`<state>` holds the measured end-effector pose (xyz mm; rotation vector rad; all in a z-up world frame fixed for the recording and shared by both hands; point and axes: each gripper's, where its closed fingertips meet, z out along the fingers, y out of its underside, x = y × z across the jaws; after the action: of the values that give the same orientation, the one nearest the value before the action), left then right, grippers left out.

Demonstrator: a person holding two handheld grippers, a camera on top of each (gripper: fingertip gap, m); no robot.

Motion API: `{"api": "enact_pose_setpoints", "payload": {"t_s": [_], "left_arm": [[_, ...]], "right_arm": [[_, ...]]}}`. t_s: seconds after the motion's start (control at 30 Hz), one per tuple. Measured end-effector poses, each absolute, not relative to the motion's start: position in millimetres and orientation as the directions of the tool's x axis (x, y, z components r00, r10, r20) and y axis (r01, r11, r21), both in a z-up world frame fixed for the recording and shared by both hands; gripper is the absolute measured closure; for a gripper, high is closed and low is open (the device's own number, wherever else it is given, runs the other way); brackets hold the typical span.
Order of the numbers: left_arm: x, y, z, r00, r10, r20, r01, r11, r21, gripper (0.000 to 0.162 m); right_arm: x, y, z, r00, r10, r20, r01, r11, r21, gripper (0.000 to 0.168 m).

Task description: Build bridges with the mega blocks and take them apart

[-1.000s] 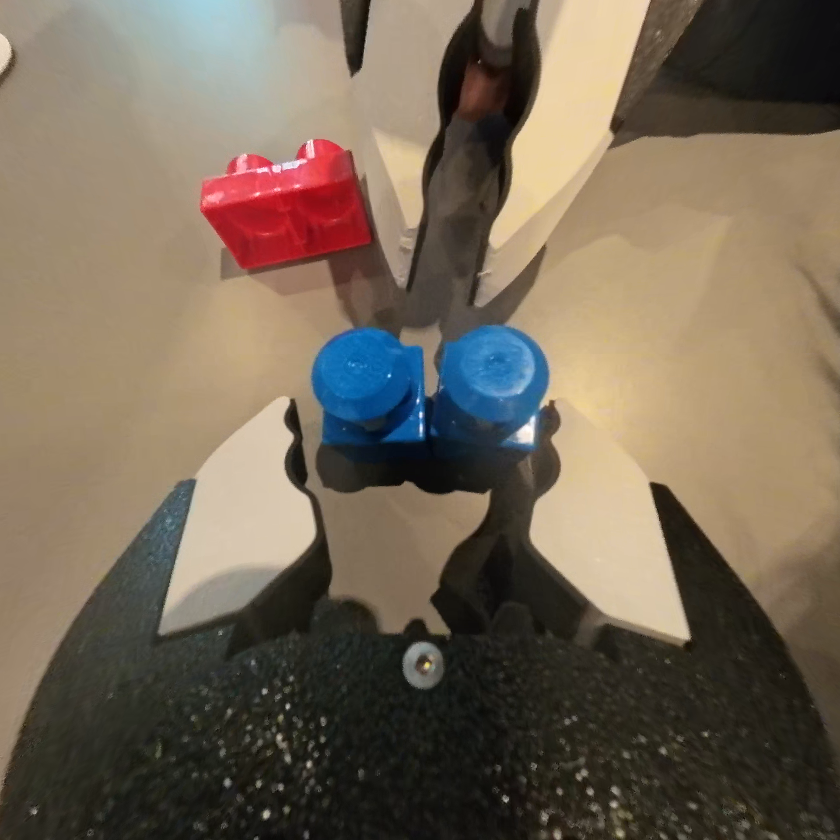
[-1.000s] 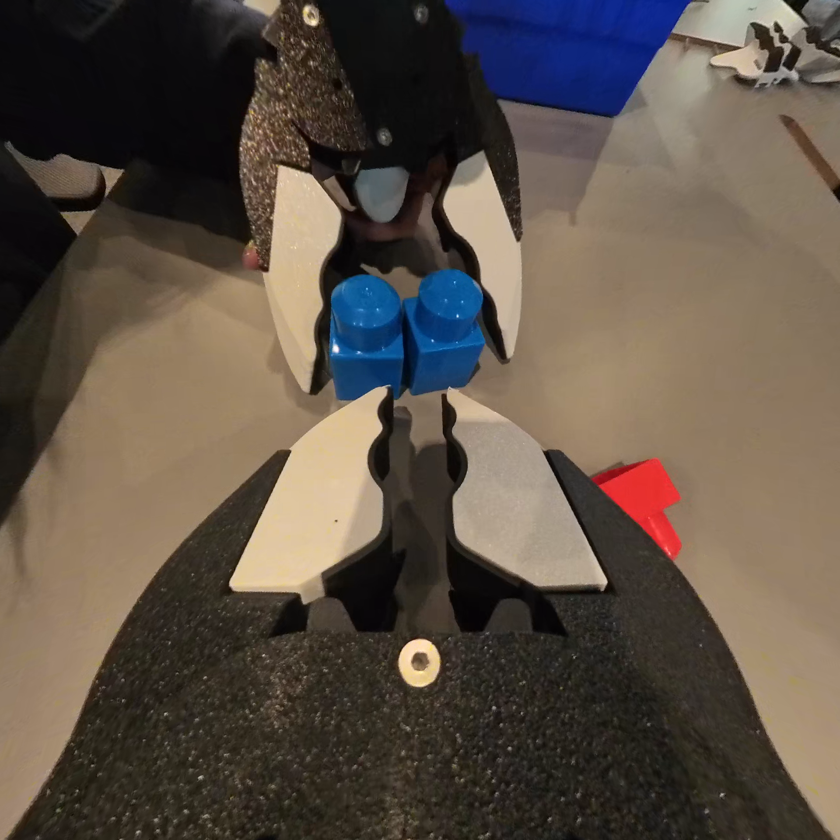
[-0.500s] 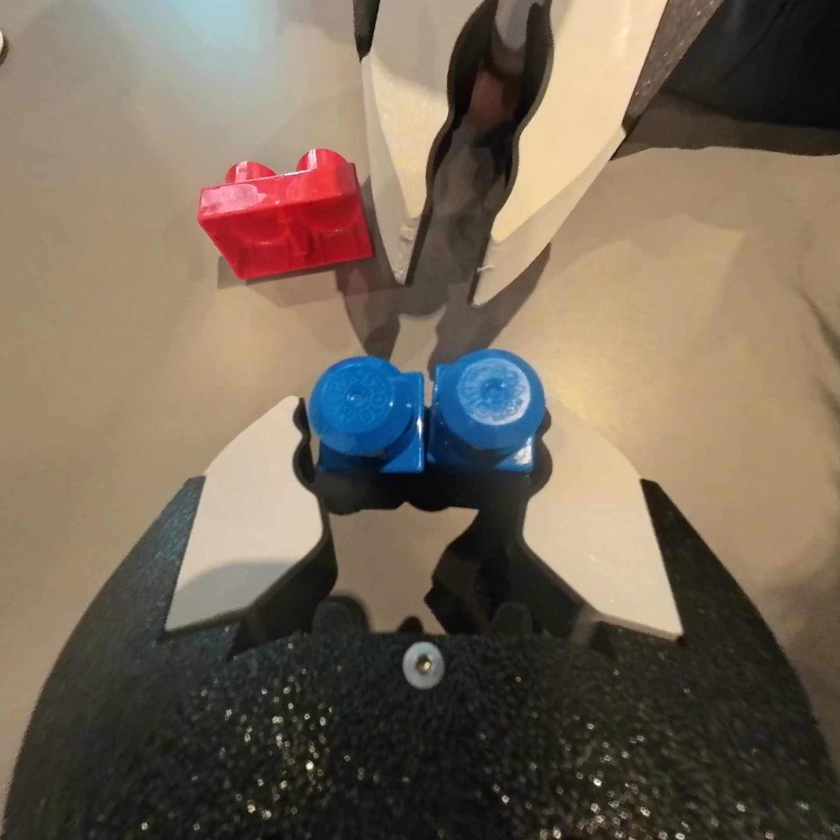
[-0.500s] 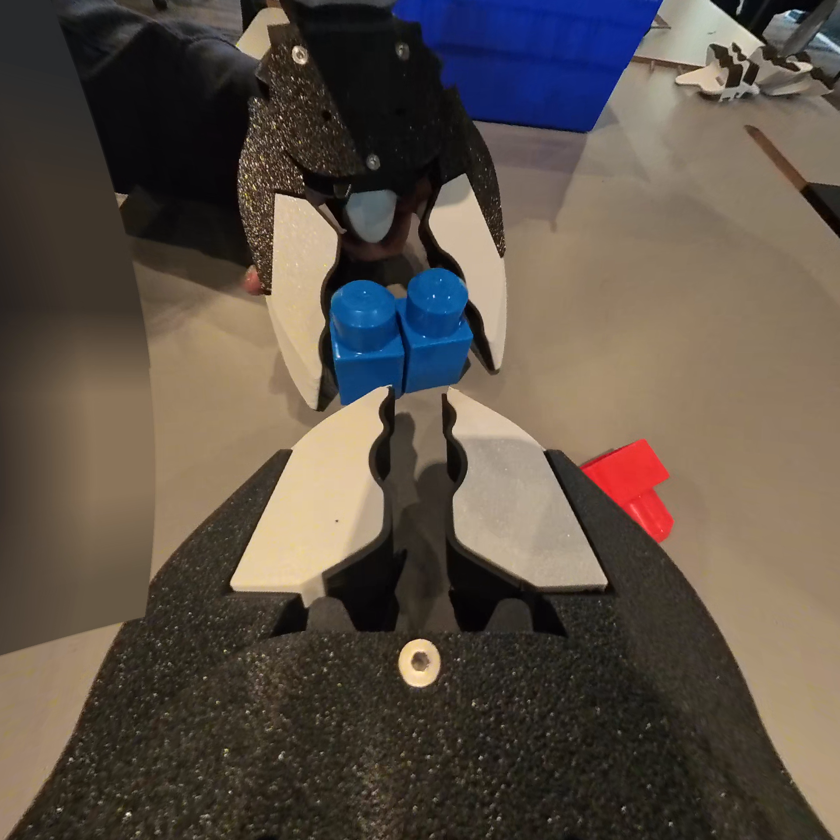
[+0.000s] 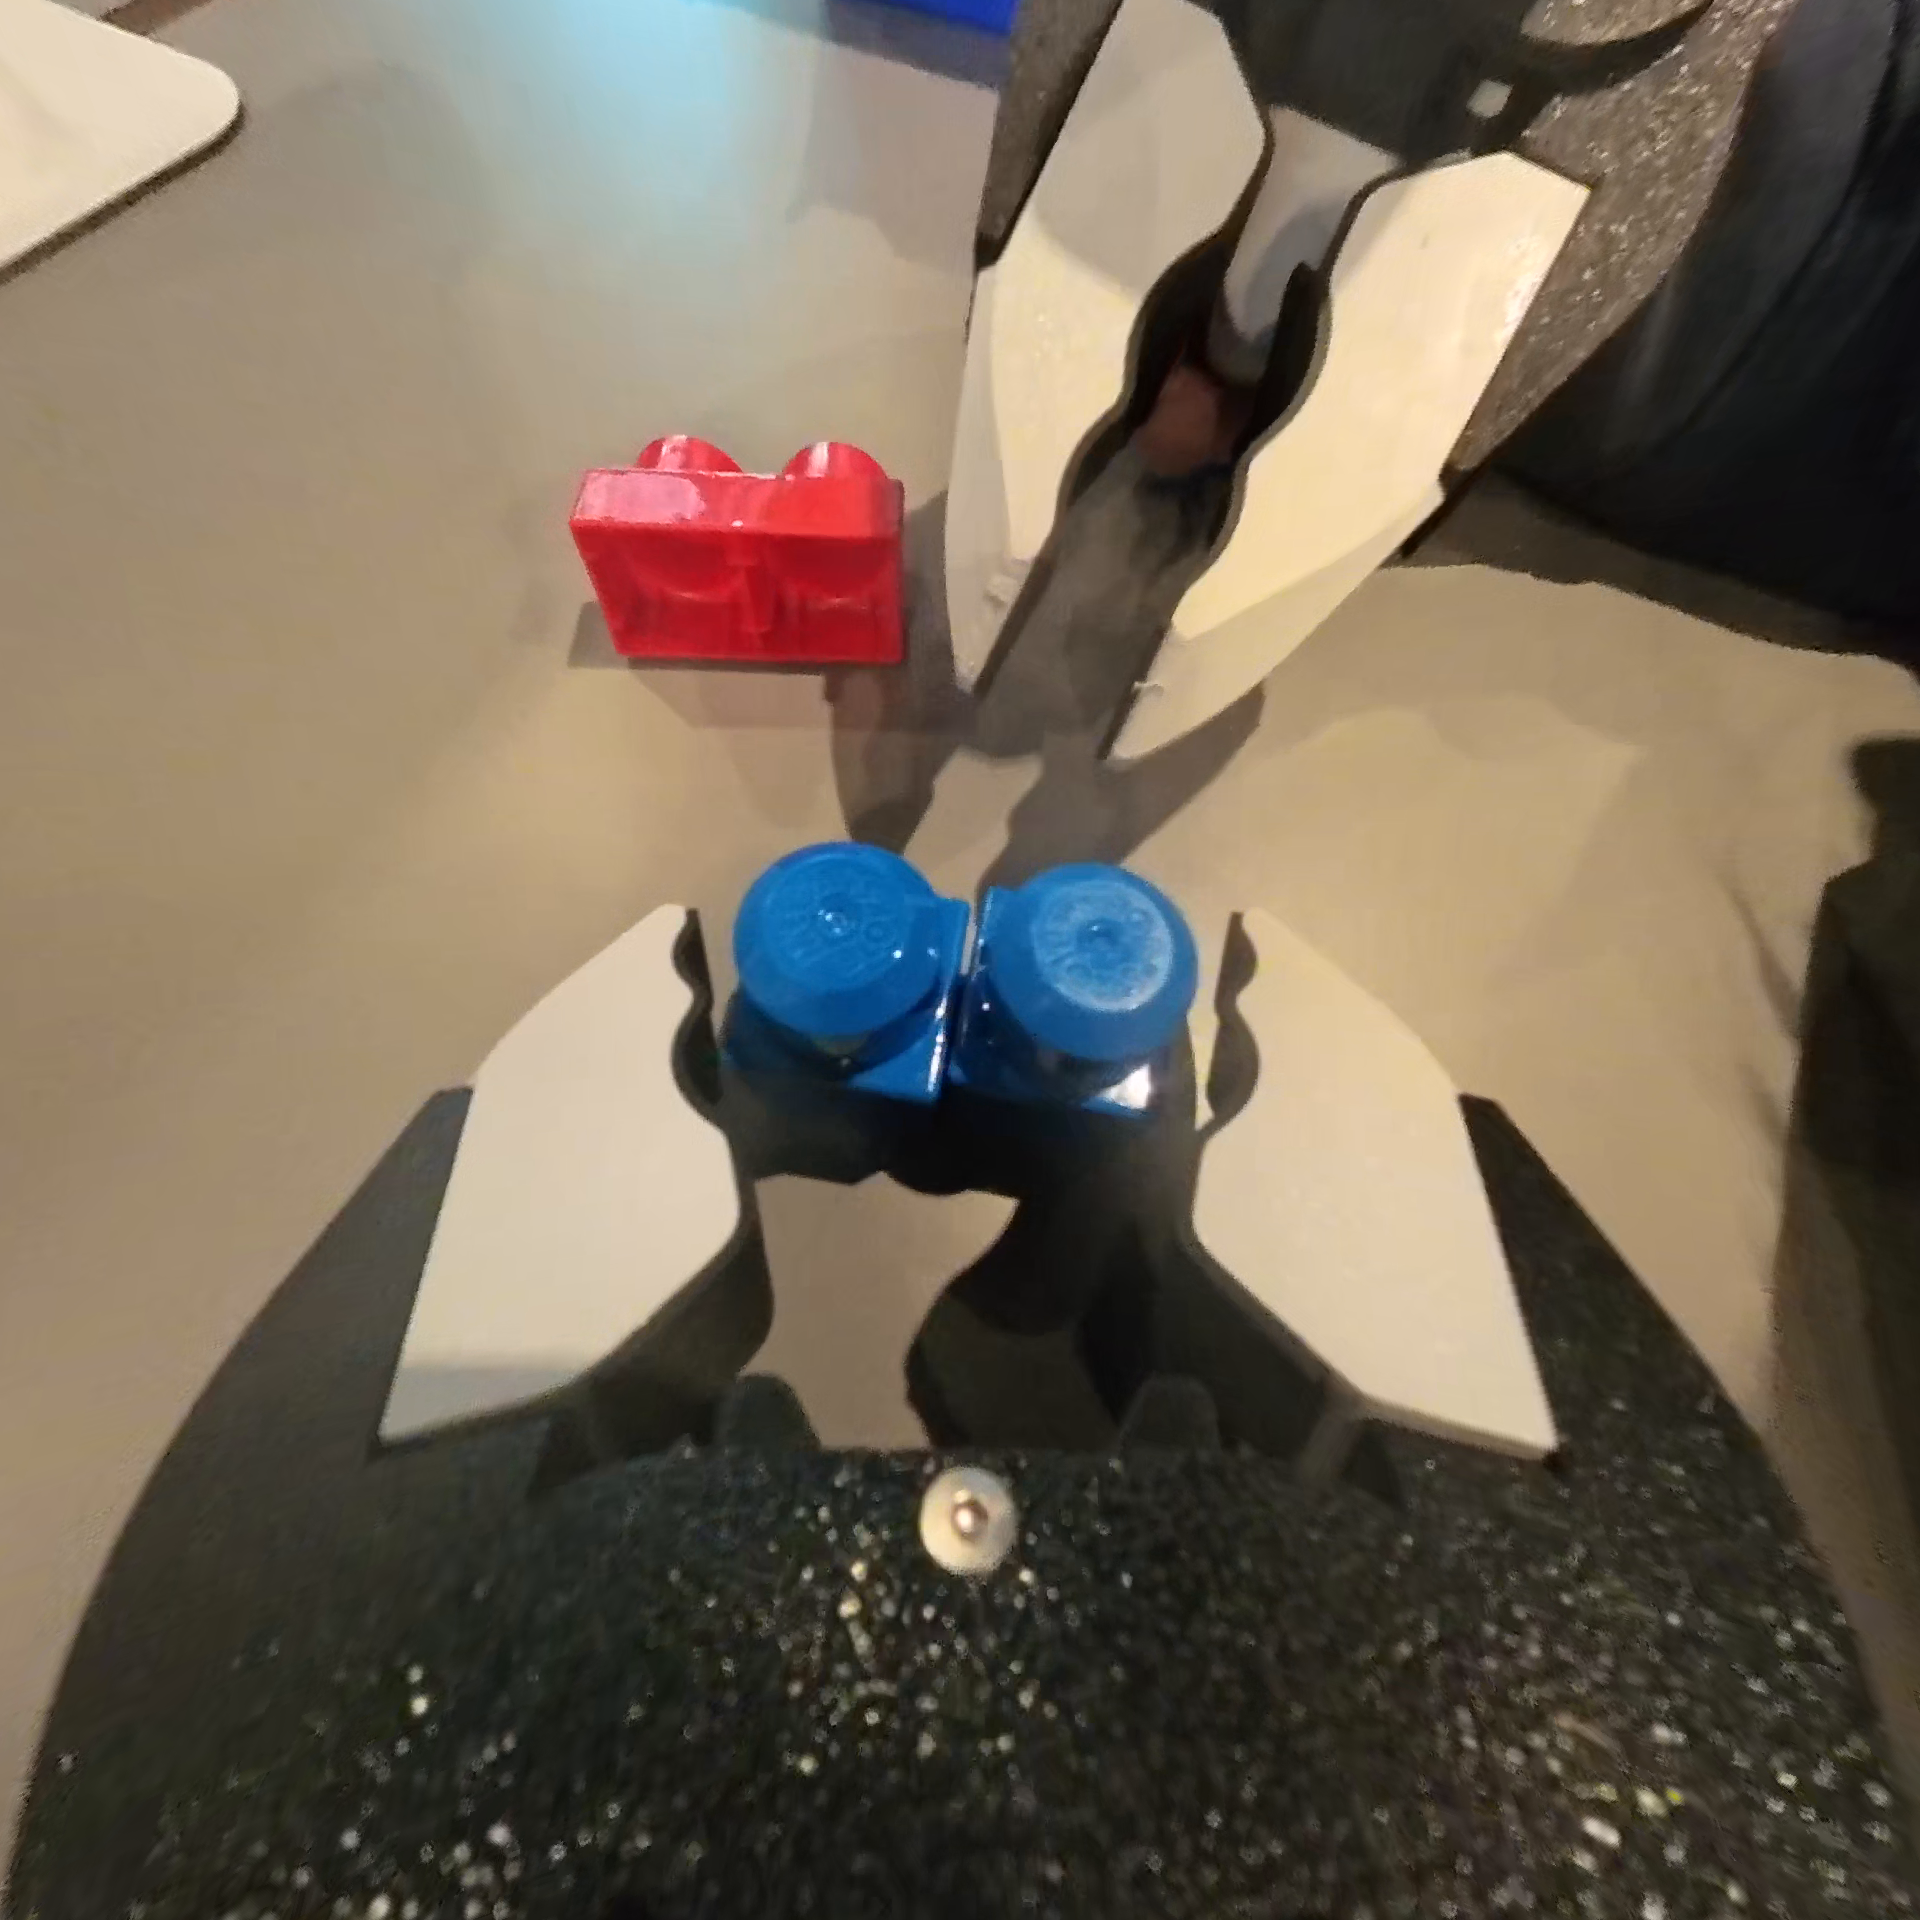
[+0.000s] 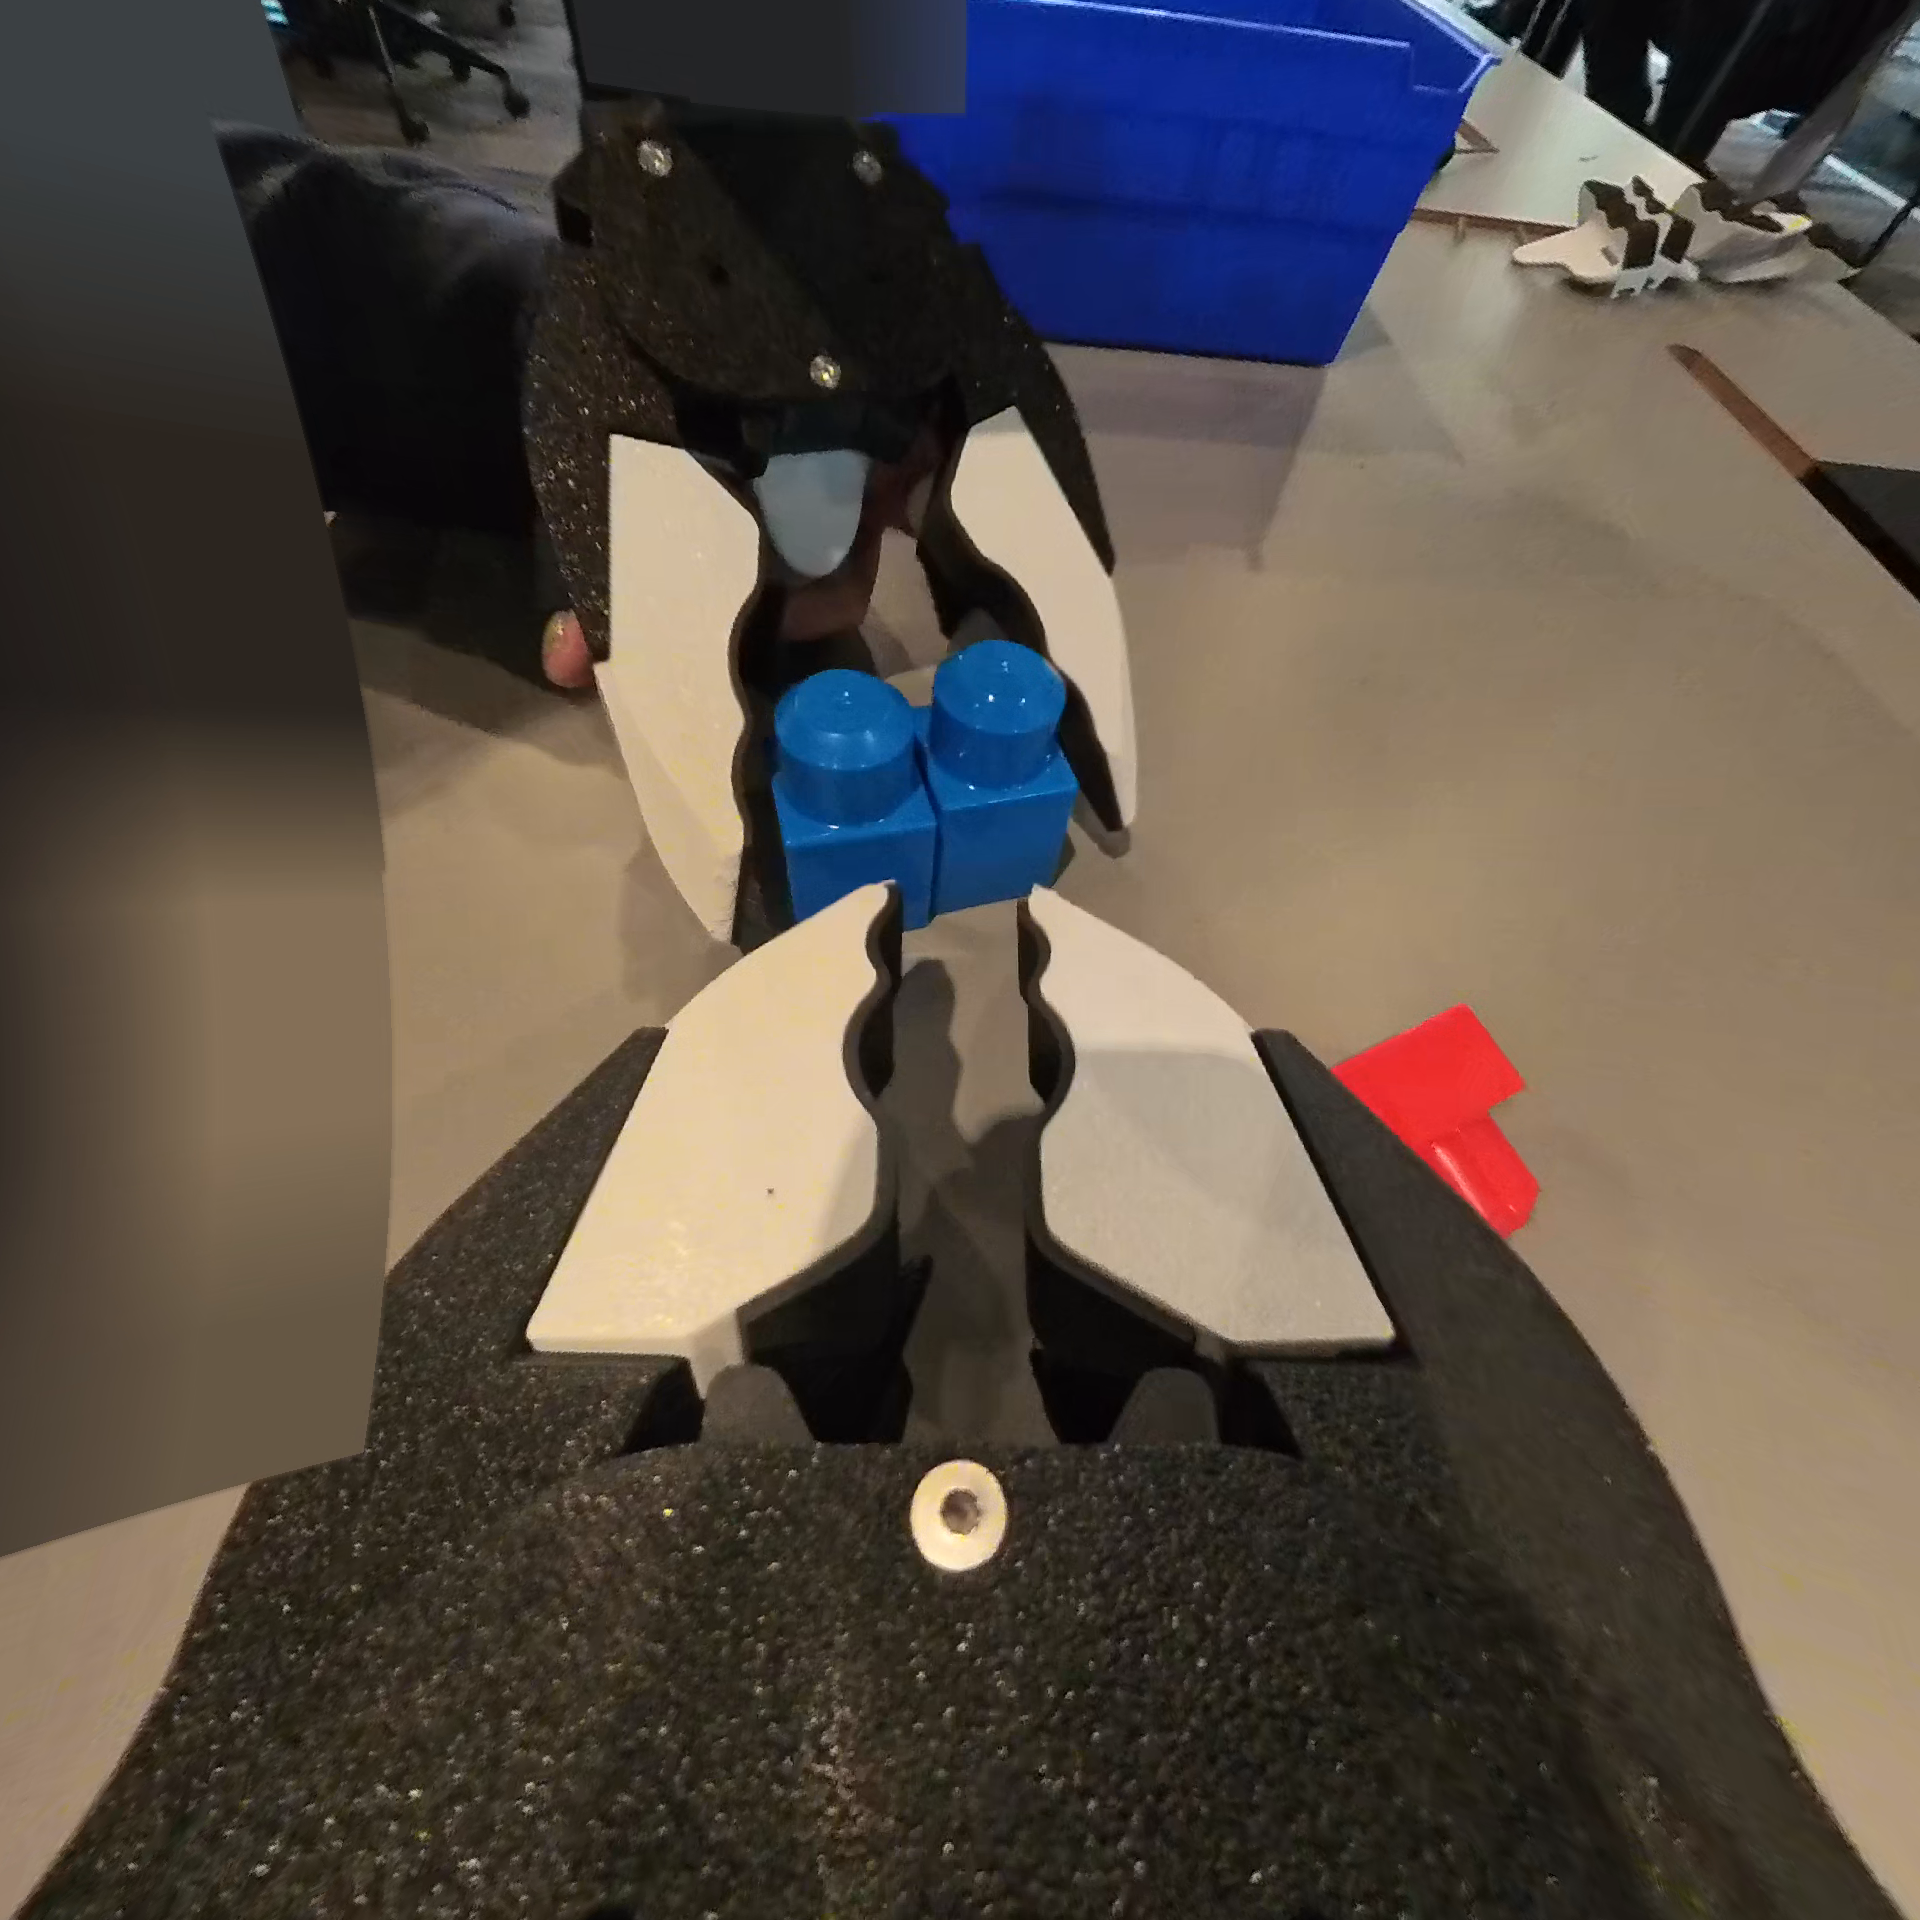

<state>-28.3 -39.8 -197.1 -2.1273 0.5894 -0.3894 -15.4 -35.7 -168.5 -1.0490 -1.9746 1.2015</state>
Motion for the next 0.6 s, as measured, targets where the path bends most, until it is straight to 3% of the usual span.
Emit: {"api": "enact_pose_setpoints", "payload": {"t_s": [0.13,0.6], "left_arm": [[-30.2,-39.9,-201.9,0.850,-0.523,0.052,-0.279,-0.533,-0.799,0.076],[-27.6,-40.3,-207.5,0.819,-0.573,-0.001,-0.360,-0.513,-0.779,0.075]], "right_arm": [[-15.9,-36.6,-166.8,-0.522,0.850,0.071,0.309,0.266,-0.913,0.146],[-15.8,-39.3,-168.4,-0.531,0.846,0.047,0.313,0.248,-0.917,0.143]]}}
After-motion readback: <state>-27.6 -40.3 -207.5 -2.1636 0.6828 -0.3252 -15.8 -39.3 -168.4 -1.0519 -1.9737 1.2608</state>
